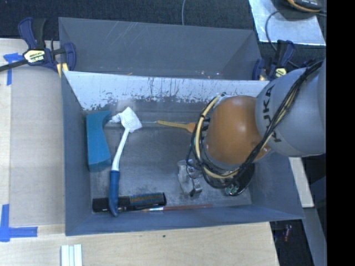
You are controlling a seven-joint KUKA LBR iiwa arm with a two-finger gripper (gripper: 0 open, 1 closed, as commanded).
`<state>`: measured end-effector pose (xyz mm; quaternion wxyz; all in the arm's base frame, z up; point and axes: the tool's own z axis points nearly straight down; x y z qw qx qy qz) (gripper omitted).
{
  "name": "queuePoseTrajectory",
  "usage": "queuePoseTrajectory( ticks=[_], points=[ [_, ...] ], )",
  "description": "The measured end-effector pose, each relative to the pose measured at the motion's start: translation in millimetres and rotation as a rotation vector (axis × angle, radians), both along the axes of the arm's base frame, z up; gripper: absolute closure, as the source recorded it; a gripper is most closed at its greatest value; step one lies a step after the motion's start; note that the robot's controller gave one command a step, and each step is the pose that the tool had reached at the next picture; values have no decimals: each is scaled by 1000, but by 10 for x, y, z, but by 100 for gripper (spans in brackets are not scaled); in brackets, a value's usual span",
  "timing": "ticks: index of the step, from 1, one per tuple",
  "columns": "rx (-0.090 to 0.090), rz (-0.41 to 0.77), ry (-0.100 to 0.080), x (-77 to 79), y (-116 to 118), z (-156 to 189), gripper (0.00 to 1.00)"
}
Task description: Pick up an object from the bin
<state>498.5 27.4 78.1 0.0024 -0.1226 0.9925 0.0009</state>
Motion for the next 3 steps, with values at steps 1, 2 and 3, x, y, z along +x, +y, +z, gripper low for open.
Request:
queuePoseTrajectory(
  ticks=[1,2,3],
  points=[
    [0,-42,6,-77,-136,-49,100],
    [1,-65,2,-138,-243,-80,100],
    [4,-112,-5,533,391,-52,100]
  ],
)
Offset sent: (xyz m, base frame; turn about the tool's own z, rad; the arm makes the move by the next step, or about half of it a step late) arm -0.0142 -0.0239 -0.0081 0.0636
